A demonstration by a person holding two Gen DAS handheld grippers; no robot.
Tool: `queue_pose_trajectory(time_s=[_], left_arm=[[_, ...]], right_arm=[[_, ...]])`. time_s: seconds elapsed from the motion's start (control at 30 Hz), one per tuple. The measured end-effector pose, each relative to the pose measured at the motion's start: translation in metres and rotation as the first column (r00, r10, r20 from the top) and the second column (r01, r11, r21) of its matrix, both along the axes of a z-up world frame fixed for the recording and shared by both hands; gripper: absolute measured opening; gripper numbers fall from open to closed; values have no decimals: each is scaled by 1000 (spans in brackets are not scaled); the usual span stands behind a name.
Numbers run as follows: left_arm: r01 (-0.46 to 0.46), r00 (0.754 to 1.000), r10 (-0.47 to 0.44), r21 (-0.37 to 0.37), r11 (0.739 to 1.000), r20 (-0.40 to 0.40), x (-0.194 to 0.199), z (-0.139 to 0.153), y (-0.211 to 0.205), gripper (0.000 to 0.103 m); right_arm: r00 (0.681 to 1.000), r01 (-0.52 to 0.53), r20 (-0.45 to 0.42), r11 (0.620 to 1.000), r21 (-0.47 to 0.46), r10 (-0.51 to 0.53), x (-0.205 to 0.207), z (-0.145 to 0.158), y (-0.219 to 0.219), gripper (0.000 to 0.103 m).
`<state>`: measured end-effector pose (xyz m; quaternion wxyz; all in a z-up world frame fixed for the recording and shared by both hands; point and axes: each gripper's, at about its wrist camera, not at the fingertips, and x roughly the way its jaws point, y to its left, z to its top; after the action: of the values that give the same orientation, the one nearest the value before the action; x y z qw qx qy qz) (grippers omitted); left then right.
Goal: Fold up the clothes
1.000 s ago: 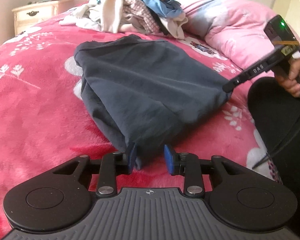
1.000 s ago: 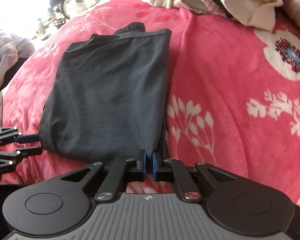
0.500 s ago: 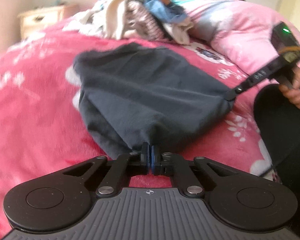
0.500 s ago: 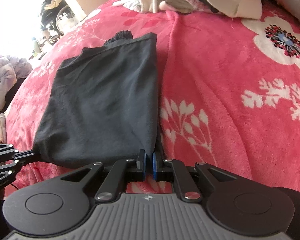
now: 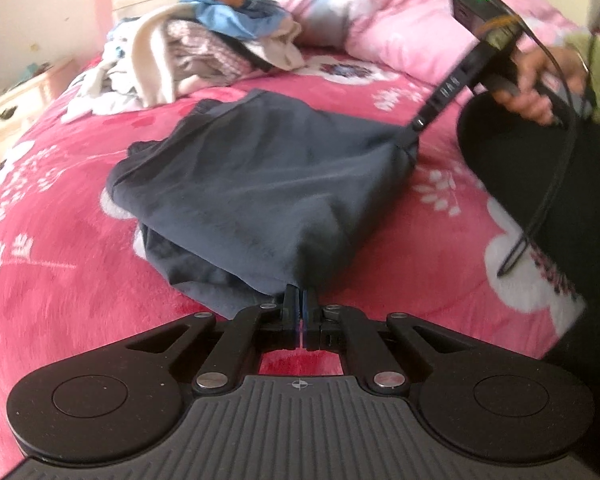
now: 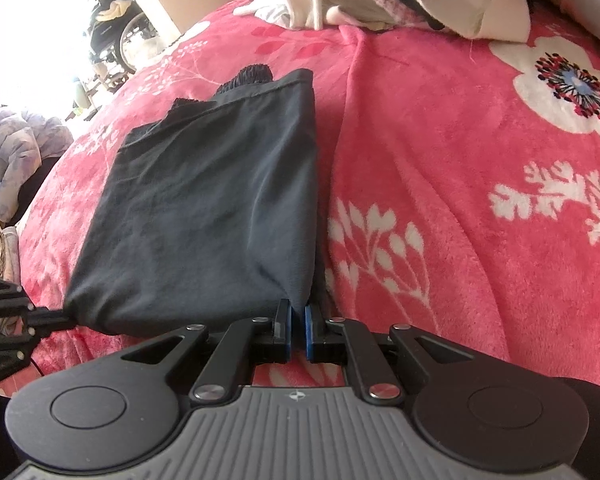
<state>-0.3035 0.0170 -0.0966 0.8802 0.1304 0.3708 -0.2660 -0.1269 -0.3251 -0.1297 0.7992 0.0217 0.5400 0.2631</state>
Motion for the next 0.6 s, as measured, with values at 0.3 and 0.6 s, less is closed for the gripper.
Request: queue_pose_trajectory(time_s=[0.3, 0.6], left_arm=[[57, 998, -56, 38, 998, -2, -3, -13, -4, 0], [-22, 994, 26, 34, 999, -110, -11, -25, 8, 1]], right_arm=[[998, -63, 25, 990, -123, 66, -2, 2, 12, 9], [994, 41, 103, 982, -183, -23, 2, 20, -7, 19]])
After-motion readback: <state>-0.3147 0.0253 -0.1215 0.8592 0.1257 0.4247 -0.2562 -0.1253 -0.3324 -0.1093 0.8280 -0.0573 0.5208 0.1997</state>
